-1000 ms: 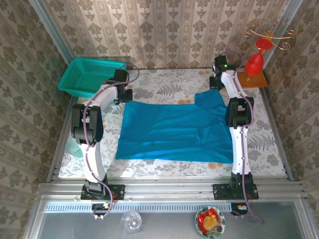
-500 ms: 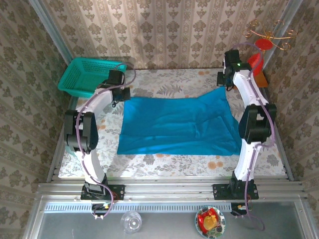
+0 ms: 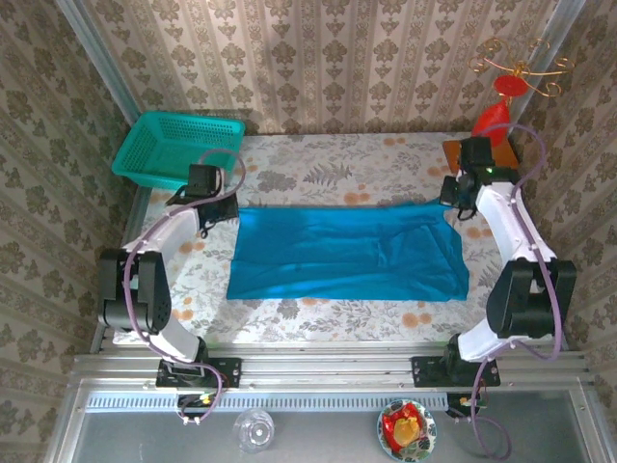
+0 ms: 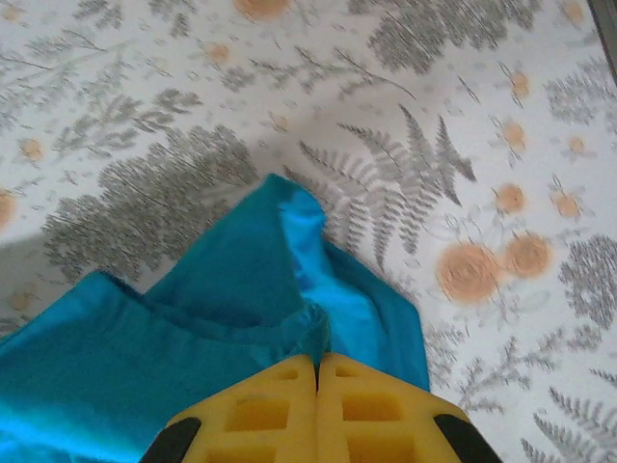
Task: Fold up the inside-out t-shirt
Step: Fold the T-shirt at the center of the table.
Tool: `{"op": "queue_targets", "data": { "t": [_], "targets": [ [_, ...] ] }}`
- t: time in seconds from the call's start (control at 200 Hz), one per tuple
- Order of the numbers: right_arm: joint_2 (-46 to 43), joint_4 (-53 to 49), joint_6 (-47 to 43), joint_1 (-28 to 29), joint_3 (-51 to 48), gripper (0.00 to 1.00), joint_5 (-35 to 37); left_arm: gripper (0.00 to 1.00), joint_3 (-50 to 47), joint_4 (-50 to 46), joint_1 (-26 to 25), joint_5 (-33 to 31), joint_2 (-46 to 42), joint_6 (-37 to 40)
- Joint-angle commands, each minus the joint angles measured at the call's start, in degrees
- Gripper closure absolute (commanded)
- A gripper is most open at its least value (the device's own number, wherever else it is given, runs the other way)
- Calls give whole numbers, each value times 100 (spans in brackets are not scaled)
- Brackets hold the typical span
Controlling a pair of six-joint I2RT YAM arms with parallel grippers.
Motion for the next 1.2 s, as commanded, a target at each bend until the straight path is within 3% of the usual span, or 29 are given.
{"op": "queue_targets", "data": {
  "t": [0.0,0.19,0.545,0.625,0.67,0.745,0.785,0.965,1.11,1.195],
  "targets": [
    [-417,202,265,-113,-489,100,-122,100,-344,369,55,173,-393,-188],
    [-1001,398,493,-235,-1317,100,-252,100,-988,470,51,162,-813,-364],
    [-1257,767,951,-309,-2420,100,-210,100,-1844,515,-85,254,-1056,-804],
    [-1362,757,1076,-318,-2624,100,-133,95,-2021,533,-129,260,-1123,-935],
    [-1457,737,1140,-318,-2716,93,-123,90,-2088,517,-142,233,-1205,-983],
    [-1669,674,1222,-310,-2791,67,-101,77,-2114,378,-142,144,-1408,-1038],
    [-1788,641,1249,-309,-2783,61,-92,73,-2077,273,-141,98,-1551,-1036],
    [-1896,627,1135,-154,-2482,58,-526,70,-1565,-204,-177,74,-1838,-781],
    [-1265,780,884,400,-2002,58,-1473,79,-809,-569,-379,703,-1174,-511],
    [-784,789,848,753,-1663,58,-1648,82,-465,-695,-599,959,-677,-450]
  ]
}}
